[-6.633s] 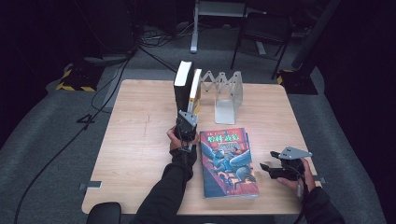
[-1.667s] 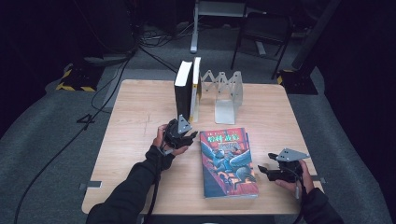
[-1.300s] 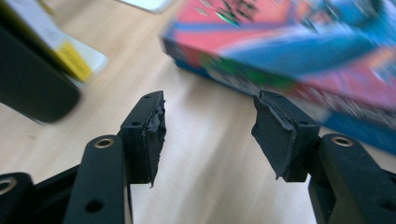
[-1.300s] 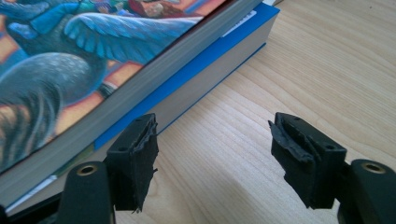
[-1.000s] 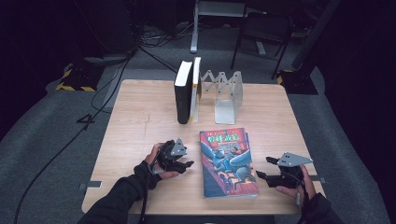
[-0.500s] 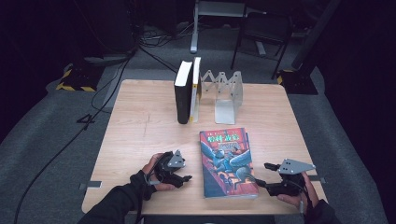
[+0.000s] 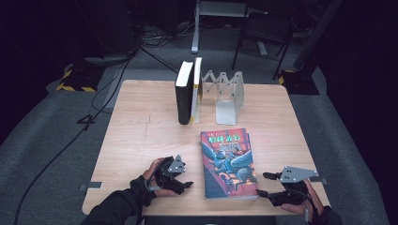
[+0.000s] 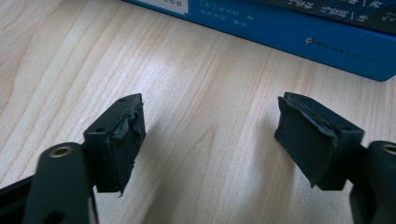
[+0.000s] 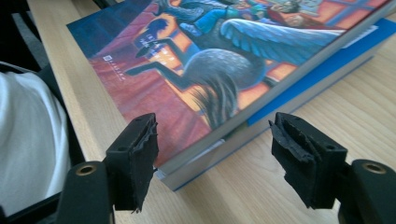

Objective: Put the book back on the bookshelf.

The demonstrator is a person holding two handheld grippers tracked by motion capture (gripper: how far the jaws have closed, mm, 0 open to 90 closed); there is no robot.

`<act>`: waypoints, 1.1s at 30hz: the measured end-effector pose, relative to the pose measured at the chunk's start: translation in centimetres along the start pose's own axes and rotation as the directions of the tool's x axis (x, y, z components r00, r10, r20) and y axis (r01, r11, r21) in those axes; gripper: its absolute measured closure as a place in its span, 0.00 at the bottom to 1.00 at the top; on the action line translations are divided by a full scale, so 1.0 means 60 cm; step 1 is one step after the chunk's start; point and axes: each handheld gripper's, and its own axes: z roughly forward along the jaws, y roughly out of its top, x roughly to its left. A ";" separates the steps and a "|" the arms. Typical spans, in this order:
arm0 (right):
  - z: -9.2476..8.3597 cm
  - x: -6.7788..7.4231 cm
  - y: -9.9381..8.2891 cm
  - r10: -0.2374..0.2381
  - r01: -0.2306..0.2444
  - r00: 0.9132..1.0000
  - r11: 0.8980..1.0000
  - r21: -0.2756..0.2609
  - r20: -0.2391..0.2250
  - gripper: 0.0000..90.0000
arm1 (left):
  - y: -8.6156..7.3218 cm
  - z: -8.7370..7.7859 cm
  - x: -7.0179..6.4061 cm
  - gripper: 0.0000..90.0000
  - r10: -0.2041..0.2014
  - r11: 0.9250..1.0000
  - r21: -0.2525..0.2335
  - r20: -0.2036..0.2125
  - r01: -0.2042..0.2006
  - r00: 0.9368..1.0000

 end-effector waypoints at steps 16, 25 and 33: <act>0.036 0.017 0.013 -0.032 0.036 0.998 0.996 0.077 -0.053 0.26 | 0.028 0.032 0.033 0.21 -0.037 0.999 -0.025 -0.030 0.036 0.999; 0.035 0.024 0.019 -0.036 0.038 0.999 0.997 0.062 -0.041 0.26 | 0.040 0.044 0.054 0.20 -0.046 0.999 -0.027 -0.024 0.045 0.999; 0.013 0.013 0.025 -0.019 0.020 0.997 1.000 0.007 -0.072 0.26 | 0.057 0.060 0.071 0.20 -0.058 0.998 -0.026 -0.041 0.057 0.997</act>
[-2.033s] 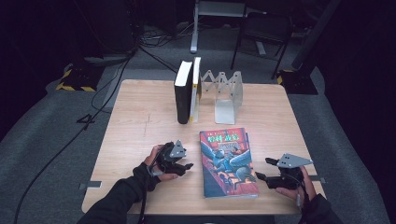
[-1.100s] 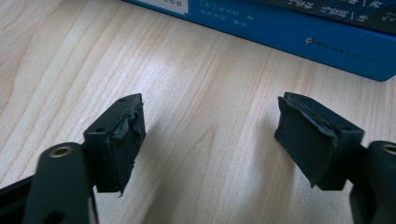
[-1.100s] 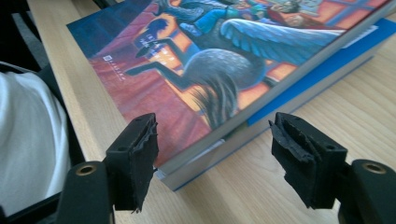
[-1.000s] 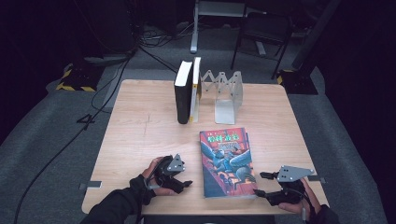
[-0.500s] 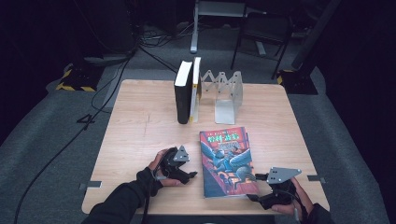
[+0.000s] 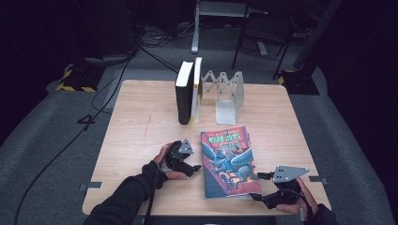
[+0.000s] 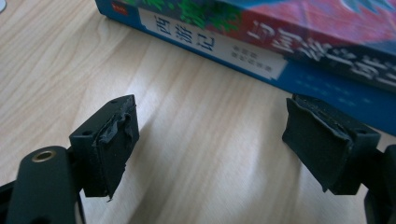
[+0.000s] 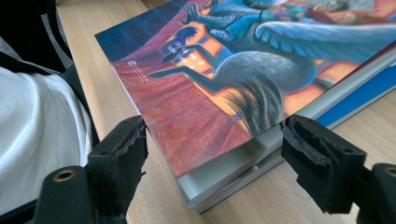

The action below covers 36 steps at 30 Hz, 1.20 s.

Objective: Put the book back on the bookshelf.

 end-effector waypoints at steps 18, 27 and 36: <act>0.038 -0.062 0.020 0.115 -0.117 0.993 0.990 0.079 0.027 0.25 | 0.021 0.019 0.025 0.24 -0.031 0.999 -0.008 -0.020 0.031 0.999; 0.063 -0.086 0.031 0.156 -0.149 0.987 0.981 0.123 -0.042 0.16 | 0.023 0.021 0.029 0.26 -0.030 0.999 -0.015 -0.034 0.030 0.999; 0.057 -0.059 0.046 0.038 -0.045 0.998 0.989 0.141 0.057 0.18 | 0.024 0.020 0.029 0.26 -0.027 1.000 -0.012 -0.035 0.027 0.999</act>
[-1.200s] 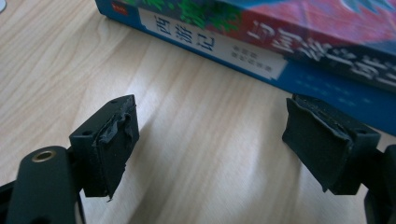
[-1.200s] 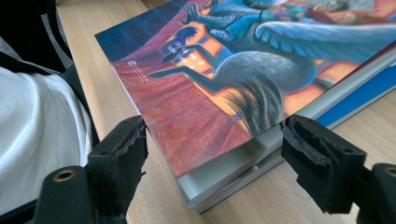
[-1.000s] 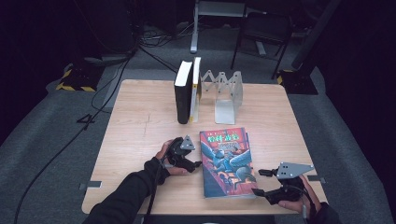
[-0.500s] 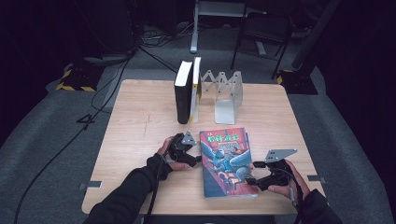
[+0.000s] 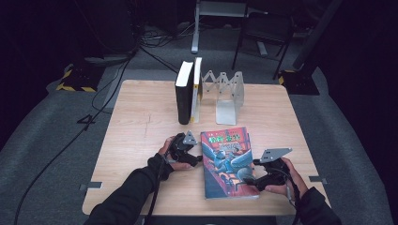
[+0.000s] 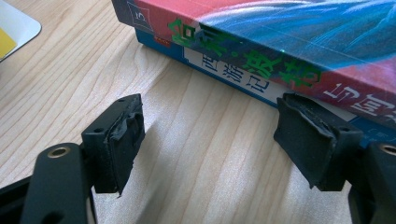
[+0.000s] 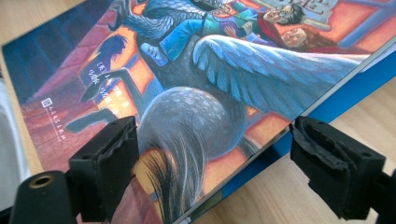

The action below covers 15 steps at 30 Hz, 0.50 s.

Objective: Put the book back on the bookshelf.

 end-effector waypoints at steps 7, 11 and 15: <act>-0.003 0.012 0.005 -0.067 0.068 0.996 0.998 -0.006 0.053 0.18 | 0.000 0.000 0.000 0.26 0.002 1.000 -0.001 0.001 -0.002 1.000; -0.001 0.009 0.006 -0.062 0.063 0.996 0.998 -0.015 0.068 0.17 | 0.000 0.001 0.000 0.26 0.003 1.000 0.000 -0.001 -0.003 1.000; 0.004 0.002 0.008 -0.049 0.050 0.997 0.998 -0.024 0.052 0.17 | 0.001 0.001 0.000 0.26 0.004 1.000 -0.001 -0.005 -0.004 1.000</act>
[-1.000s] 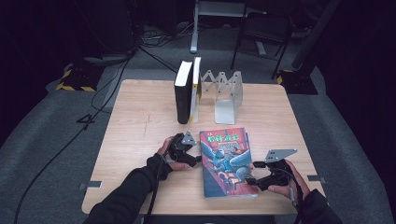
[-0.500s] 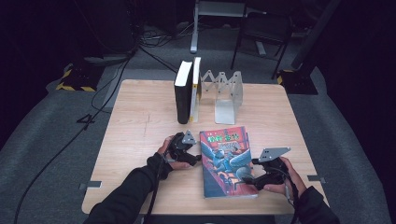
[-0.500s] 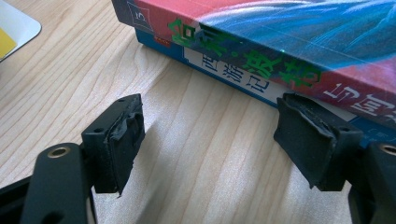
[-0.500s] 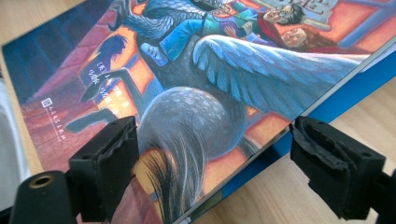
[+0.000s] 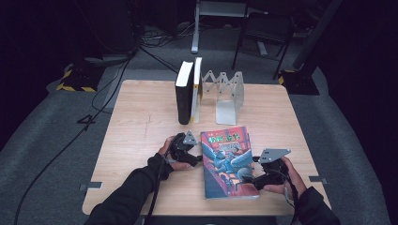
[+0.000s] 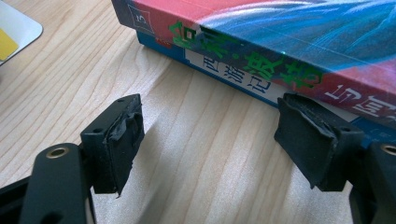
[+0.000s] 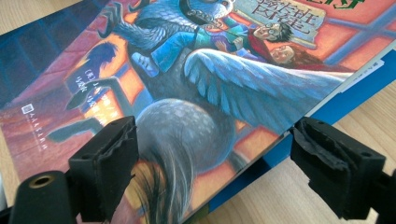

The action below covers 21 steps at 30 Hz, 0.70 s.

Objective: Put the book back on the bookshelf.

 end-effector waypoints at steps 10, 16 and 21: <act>0.014 -0.003 0.014 -0.026 0.024 0.999 0.998 -0.059 -0.032 0.49 | 0.001 -0.002 0.003 0.29 -0.010 1.000 -0.016 -0.002 0.010 1.000; 0.015 -0.014 0.012 -0.009 0.001 0.997 0.994 -0.113 -0.071 0.82 | 0.004 0.002 0.007 0.32 -0.008 1.000 -0.024 -0.030 0.007 1.000; 0.013 -0.014 0.007 -0.020 0.004 0.995 0.986 -0.165 -0.097 0.90 | 0.006 0.002 0.016 0.39 -0.043 0.999 -0.033 -0.030 0.043 0.999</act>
